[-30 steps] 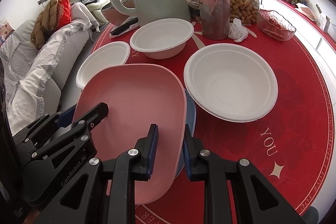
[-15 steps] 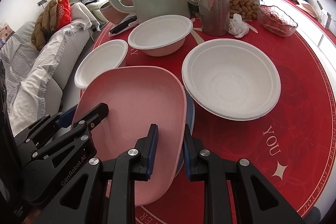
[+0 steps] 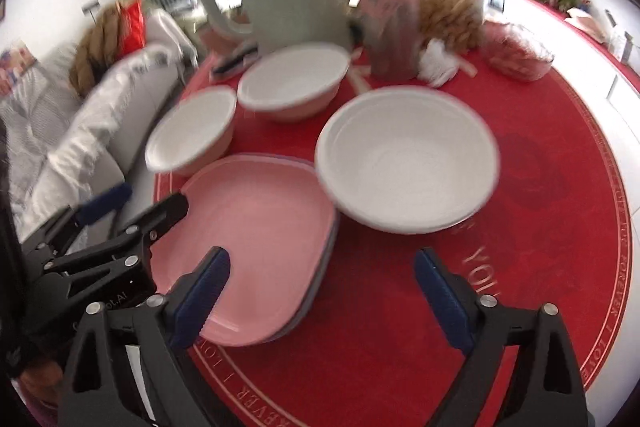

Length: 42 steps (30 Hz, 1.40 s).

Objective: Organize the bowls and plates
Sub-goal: 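Lower the pink plate onto the blue plate and open the right gripper, then grip the rim of a white bowl with the right gripper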

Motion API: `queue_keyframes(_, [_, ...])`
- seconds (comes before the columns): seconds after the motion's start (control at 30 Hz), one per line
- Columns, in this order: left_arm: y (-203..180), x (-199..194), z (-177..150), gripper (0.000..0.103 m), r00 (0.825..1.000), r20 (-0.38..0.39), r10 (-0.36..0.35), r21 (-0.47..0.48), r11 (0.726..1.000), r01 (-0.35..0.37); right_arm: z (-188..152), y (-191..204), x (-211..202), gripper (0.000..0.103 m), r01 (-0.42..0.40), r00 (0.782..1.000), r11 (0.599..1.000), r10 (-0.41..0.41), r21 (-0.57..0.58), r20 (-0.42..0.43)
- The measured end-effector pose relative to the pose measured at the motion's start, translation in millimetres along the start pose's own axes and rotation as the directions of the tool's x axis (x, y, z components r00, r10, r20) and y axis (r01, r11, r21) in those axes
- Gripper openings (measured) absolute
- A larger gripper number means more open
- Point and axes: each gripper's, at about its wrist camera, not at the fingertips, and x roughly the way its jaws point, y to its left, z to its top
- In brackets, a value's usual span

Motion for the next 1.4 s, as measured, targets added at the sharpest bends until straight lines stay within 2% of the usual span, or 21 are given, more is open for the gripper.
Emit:
queue_keyframes(0.23, [-24,8,10,0.083,0.996,-0.055,-0.07,0.002,0.998,0.07,5,-43,-14,0.094,0.063,0.998,0.996,-0.064,0.064,0.016])
queue_keyframes(0.5, [-61,34,44,0.083,0.98,-0.148,-0.133,0.007,0.991,0.135,19,-87,-6,0.094,0.107,0.994,0.985,-0.106,0.135,-0.013])
queue_keyframes(0.73, [-90,72,68,0.083,0.977,-0.202,-0.07,0.047,0.996,0.081,34,-110,19,0.094,0.111,0.993,0.977,-0.102,0.183,-0.059])
queue_keyframes(1.03, [-106,112,76,0.083,0.965,-0.262,0.019,0.117,0.993,0.012,45,-117,55,0.093,0.114,0.989,0.981,-0.098,0.159,-0.11])
queue_keyframes(1.1, [-107,120,75,0.083,0.958,-0.286,0.019,0.115,0.993,0.015,45,-118,59,0.084,0.095,0.99,0.982,-0.076,0.164,-0.118])
queue_keyframes(1.13, [-109,125,74,0.08,0.952,-0.307,0.012,0.113,0.993,0.024,45,-117,60,0.075,0.096,0.99,0.982,-0.078,0.162,-0.119])
queue_keyframes(1.2, [-112,132,72,0.067,0.943,-0.334,0.004,0.112,0.993,0.036,46,-114,60,0.064,0.093,0.991,0.985,-0.077,0.148,-0.114])
queue_keyframes(1.27, [-115,139,69,0.048,0.928,-0.372,-0.018,0.097,0.994,0.058,47,-114,60,0.045,0.07,0.992,0.986,-0.053,0.152,-0.111])
queue_keyframes(1.33, [-116,142,69,0.038,0.918,-0.393,-0.055,0.068,0.994,0.089,47,-117,61,0.038,0.01,0.993,0.984,0.01,0.177,-0.113])
queue_keyframes(1.4, [-123,138,70,0.033,0.921,-0.385,-0.055,0.081,0.992,0.093,46,-119,62,0.03,-0.032,0.99,0.978,0.059,0.205,-0.127])
